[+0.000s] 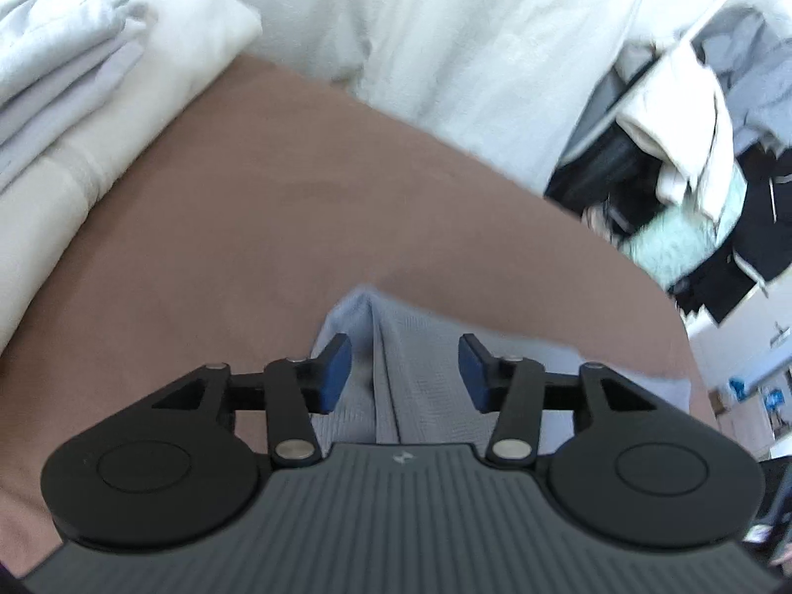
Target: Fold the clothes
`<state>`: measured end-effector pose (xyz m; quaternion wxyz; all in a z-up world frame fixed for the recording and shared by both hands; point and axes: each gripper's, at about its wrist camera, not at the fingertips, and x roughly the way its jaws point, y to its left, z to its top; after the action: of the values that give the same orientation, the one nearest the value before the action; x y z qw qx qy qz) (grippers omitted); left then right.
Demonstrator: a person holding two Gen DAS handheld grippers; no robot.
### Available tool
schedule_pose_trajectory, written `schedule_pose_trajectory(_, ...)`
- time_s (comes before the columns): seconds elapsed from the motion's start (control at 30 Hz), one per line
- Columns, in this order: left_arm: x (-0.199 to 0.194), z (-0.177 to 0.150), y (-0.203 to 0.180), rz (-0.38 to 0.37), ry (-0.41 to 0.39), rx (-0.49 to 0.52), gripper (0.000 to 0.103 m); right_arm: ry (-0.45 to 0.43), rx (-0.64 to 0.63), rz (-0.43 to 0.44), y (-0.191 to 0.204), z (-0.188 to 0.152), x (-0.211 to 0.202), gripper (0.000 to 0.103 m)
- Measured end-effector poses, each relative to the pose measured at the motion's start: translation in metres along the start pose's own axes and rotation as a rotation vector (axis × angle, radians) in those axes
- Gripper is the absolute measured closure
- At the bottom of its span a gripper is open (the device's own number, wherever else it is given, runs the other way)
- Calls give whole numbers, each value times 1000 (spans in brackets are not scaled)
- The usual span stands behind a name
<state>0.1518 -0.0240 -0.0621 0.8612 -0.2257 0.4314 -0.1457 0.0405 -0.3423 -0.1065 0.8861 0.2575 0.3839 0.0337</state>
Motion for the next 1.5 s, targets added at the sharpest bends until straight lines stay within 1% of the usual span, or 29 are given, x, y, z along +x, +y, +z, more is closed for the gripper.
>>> schedule_pose_trajectory(0.07,-9,-8,2,18,41,-1,55,33,-68,-6,-5,-15,-1,45)
schedule_pose_trajectory(0.1,-11,-17,3,39,61,0,55,30,-123,-5,-3,-22,-1,45)
schedule_pose_trajectory(0.13,-11,-23,3,65,93,7,55,23,-143,-5,-1,-24,-2,45)
schedule_pose_trajectory(0.17,-12,-29,3,91,122,16,55,19,-133,-8,-1,-25,-3,45)
schedule_pose_trajectory(0.2,-13,-32,2,110,130,32,55,17,-119,-8,-1,-26,-4,45)
schedule_pose_trajectory(0.27,-19,-37,-3,153,120,55,55,17,-84,-4,-2,-24,-7,45)
schedule_pose_trajectory(0.33,-26,-42,-8,203,116,63,55,27,-90,-5,-2,-23,-13,45)
schedule_pose_trajectory(0.4,-33,-51,-11,216,115,74,54,25,-97,-30,1,-19,-20,45)
schedule_pose_trajectory(0.47,-44,-60,-8,203,114,65,52,-9,-68,-50,-6,-16,-37,45)
schedule_pose_trajectory(0.5,-49,-63,-7,196,112,62,52,-29,-37,-44,-13,-12,-46,45)
schedule_pose_trajectory(0.57,-52,-64,-14,174,73,81,52,-55,2,-26,-18,4,-59,45)
schedule_pose_trajectory(0.6,-54,-64,-18,161,52,92,52,-68,-5,-33,-19,15,-67,45)
schedule_pose_trajectory(0.7,-63,-64,-31,78,-41,134,52,-157,-61,-134,-18,55,-98,45)
schedule_pose_trajectory(0.77,-61,-65,-41,32,-73,140,52,-181,-51,-209,-25,90,-112,44)
schedule_pose_trajectory(0.8,-59,-67,-45,12,-71,145,52,-162,-71,-244,-28,110,-111,41)
schedule_pose_trajectory(0.83,-56,-68,-49,-7,-69,151,52,-126,-110,-276,-30,130,-108,41)
schedule_pose_trajectory(0.9,-50,-71,-59,-18,-60,176,52,-46,-198,-332,-36,168,-102,41)
schedule_pose_trajectory(0.97,-44,-76,-70,-33,-52,196,52,52,-328,-352,-43,190,-103,42)
schedule_pose_trajectory(1.03,-38,-81,-80,-51,-45,210,52,95,-456,-365,-52,189,-112,42)
schedule_pose_trajectory(1.1,-32,-87,-91,-69,-38,224,52,131,-549,-363,-69,179,-119,42)
schedule_pose_trajectory(1.13,-29,-89,-96,-78,-34,229,52,145,-575,-357,-80,173,-120,42)
schedule_pose_trajectory(1.2,-14,-95,-109,-108,-24,203,52,158,-563,-333,-109,161,-115,42)
schedule_pose_trajectory(1.23,-6,-99,-117,-123,-16,188,52,163,-538,-340,-124,155,-110,42)
schedule_pose_trajectory(1.27,3,-102,-123,-134,-8,179,52,167,-510,-364,-138,150,-104,42)
schedule_pose_trajectory(1.37,30,-106,-144,-127,11,172,52,197,-483,-441,-170,143,-85,42)
schedule_pose_trajectory(1.4,39,-108,-151,-125,18,170,52,197,-487,-451,-178,143,-83,42)
schedule_pose_trajectory(1.5,64,-109,-170,-117,39,164,52,168,-486,-446,-197,146,-79,42)
